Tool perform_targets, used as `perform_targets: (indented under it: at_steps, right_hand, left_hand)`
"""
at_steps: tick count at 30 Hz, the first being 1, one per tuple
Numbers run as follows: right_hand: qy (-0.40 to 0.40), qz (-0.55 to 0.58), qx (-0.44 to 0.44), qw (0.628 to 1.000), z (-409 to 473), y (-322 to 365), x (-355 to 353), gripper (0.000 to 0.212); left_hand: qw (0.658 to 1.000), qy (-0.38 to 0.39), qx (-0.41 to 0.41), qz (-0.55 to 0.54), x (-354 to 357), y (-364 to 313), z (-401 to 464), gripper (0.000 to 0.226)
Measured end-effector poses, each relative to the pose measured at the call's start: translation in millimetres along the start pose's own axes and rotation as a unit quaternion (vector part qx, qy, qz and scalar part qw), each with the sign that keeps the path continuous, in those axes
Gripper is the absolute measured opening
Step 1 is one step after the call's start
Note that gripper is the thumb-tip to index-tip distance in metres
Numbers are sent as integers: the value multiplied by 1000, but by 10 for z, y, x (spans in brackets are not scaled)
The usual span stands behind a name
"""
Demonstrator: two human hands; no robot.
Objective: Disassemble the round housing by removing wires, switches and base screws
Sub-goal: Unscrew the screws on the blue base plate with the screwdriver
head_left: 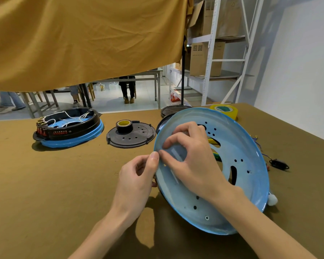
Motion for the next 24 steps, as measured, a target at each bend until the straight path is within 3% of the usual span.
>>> perform_targets:
  at_steps: [4,8,14,18,24]
  right_hand:
    - [36,-11,-40,999,-11,31,43,13]
    - [14,12,-15,1000,1,-6,23,16]
    - [30,-20,-52,998,16,21,72,12]
    - [-32,119,-6,992,83,-16,-87,11]
    - [-97,291,132,943,230,-221,-299,10]
  left_hand:
    - [1000,0,-6,-8,0,6,11,64]
    - [1000,7,4,-2,11,9,7,66]
    - [1000,1,-11,-6,16,57,48,68]
    - [998,9,-59,-4,37,150,94,72]
    - [988,26,-148,-16,52,251,122,70]
Point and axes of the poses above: each hand's wrist, its own z-axis towards the middle knuckle, its own x-axis out of the palm, y = z × x, the point moved 5 cm from there along z, towards the middle knuckle, and after that the axes turned 12 degrees about z, right-handed, at the moved point
